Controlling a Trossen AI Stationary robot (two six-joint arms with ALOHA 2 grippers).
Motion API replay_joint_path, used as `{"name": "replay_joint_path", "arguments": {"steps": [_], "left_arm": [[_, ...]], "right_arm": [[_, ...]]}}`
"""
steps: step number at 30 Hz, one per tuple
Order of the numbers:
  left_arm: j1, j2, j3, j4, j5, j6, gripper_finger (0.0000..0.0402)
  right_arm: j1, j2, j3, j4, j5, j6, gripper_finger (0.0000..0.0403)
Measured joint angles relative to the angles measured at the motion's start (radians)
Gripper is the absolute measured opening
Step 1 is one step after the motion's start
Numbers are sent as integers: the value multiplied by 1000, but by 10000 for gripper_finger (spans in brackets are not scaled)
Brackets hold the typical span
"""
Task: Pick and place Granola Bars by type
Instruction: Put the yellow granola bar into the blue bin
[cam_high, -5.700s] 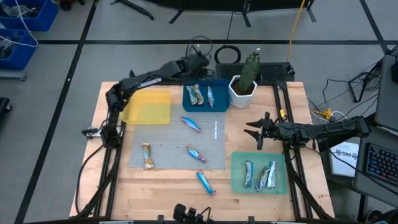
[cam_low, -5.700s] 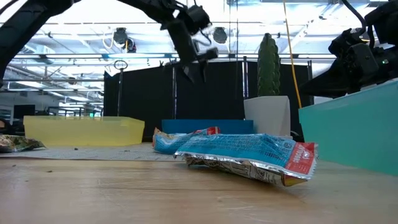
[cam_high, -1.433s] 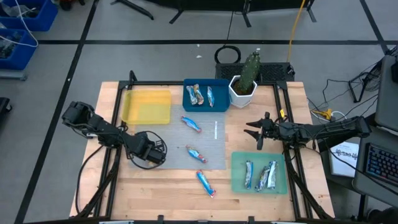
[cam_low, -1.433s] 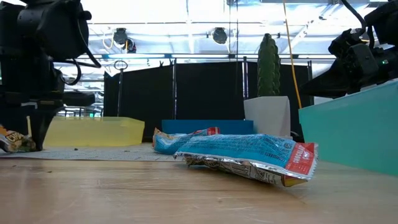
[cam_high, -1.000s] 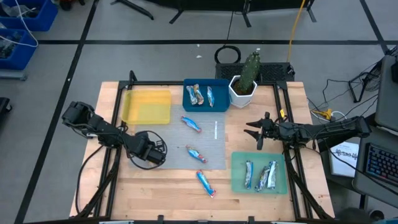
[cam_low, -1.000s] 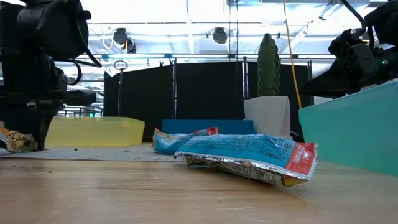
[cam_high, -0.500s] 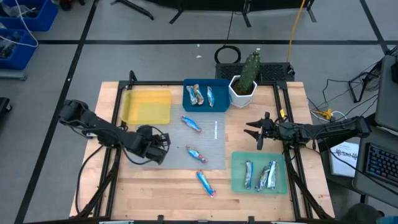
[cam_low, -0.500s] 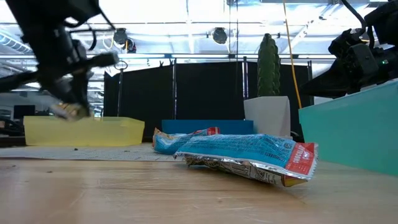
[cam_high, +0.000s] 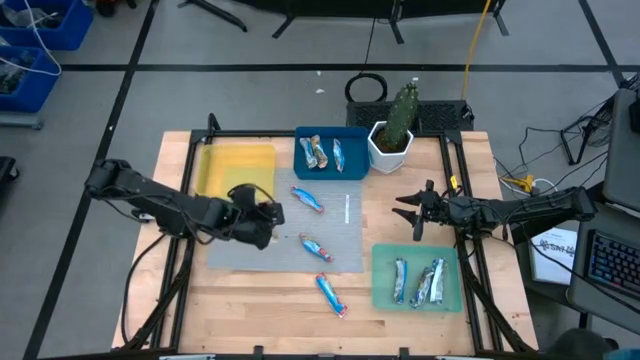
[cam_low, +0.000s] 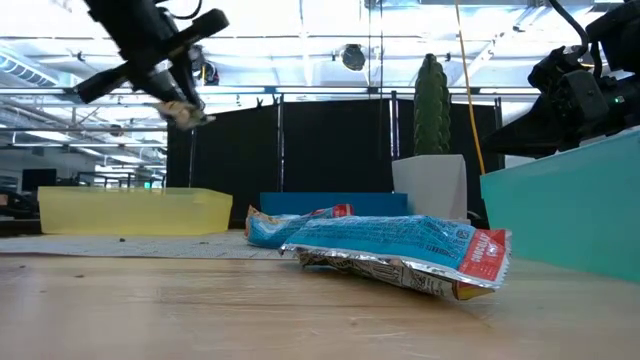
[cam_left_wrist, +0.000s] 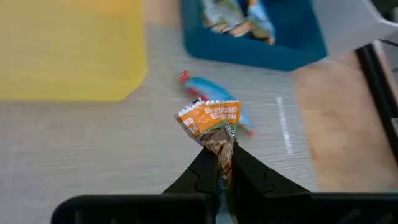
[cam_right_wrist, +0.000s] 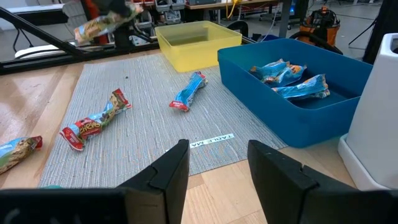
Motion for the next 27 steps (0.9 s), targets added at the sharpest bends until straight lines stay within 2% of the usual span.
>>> {"name": "replay_joint_path", "arguments": {"steps": [12,20,27], "left_arm": [[185,-26,193,122,42,440,20],[363,28,339,135,139,555,18],[503,136,469,135,230,581,21]], "right_arm": [[0,0,0,0,0,0,157],[0,0,0,0,0,0,157],[0,0,0,0,0,0,157]]}}
